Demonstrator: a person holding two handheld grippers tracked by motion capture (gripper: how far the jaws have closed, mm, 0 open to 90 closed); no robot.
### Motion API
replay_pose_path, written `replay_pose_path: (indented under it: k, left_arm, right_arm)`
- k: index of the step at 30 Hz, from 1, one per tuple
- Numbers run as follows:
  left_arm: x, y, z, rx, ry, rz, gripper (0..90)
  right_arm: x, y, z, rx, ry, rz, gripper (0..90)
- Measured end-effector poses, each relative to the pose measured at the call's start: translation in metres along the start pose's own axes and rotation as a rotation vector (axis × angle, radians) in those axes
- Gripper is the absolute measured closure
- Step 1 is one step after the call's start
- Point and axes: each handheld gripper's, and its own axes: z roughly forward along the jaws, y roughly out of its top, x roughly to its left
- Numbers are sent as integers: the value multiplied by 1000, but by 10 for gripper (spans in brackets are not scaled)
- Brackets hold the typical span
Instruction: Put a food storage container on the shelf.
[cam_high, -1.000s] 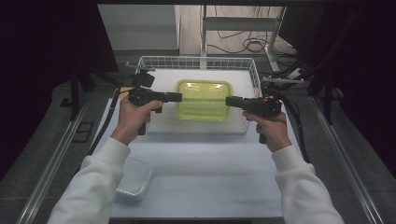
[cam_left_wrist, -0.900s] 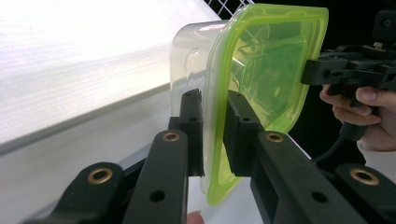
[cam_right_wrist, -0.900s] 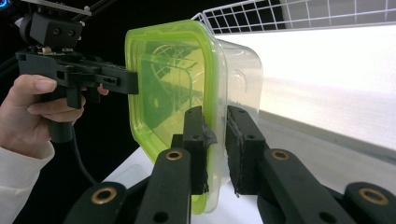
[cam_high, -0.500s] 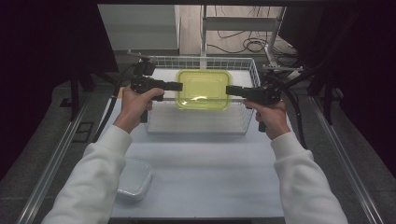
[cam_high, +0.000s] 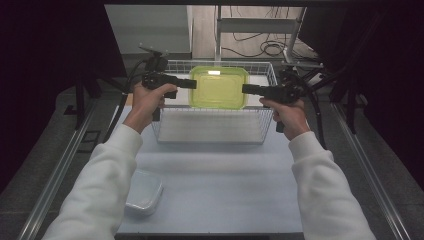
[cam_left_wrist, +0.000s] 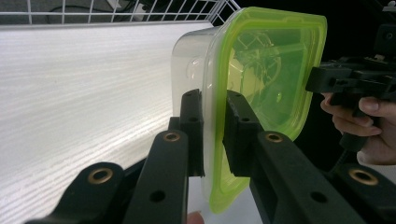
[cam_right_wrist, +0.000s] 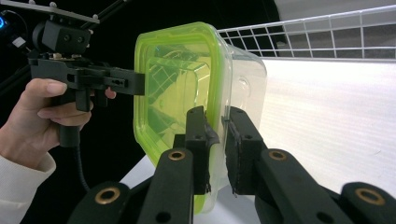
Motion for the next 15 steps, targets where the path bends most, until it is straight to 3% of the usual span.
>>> replay_pose_path:
  k: [3,9,15]
  left_arm:
    - [5,4,2,5,-2,-8,794]
    - [18,9,10,3,-6,-63,793]
    - [27,12,16,11,3,-79,793]
  right_arm:
    - [-3,5,4,16,-5,16,797]
    - [-12,15,15,45,-18,41,798]
    - [-23,21,24,66,-25,49,798]
